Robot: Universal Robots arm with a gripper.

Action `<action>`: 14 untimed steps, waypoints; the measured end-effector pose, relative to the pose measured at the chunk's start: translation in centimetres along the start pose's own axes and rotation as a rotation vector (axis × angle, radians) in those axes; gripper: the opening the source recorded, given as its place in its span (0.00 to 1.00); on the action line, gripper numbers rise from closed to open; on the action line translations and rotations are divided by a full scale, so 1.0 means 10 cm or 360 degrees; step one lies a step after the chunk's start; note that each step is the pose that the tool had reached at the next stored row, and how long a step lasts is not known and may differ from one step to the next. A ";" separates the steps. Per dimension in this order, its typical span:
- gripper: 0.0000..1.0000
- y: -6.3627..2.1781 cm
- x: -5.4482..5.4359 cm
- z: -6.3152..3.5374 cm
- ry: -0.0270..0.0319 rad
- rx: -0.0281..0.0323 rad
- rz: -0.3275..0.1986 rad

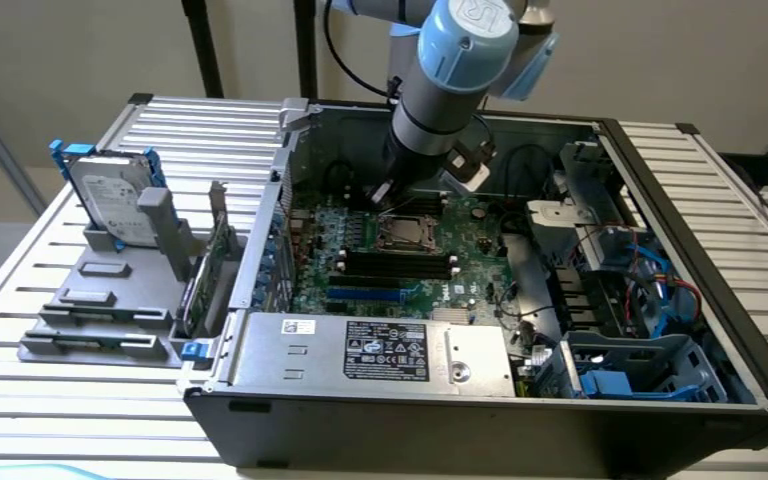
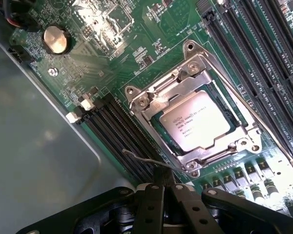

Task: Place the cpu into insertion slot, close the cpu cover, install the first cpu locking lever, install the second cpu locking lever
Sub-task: 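Install the first cpu locking lever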

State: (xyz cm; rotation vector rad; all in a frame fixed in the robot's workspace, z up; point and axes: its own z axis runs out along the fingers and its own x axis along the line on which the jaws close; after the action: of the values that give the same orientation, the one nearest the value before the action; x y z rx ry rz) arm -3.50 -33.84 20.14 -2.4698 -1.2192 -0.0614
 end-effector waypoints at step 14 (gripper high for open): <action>0.11 0.015 0.01 -0.003 -0.00113 -0.00013 -0.0004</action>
State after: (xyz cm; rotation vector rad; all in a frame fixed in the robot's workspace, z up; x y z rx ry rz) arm -3.33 -33.87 20.13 -2.4714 -1.2251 -0.0538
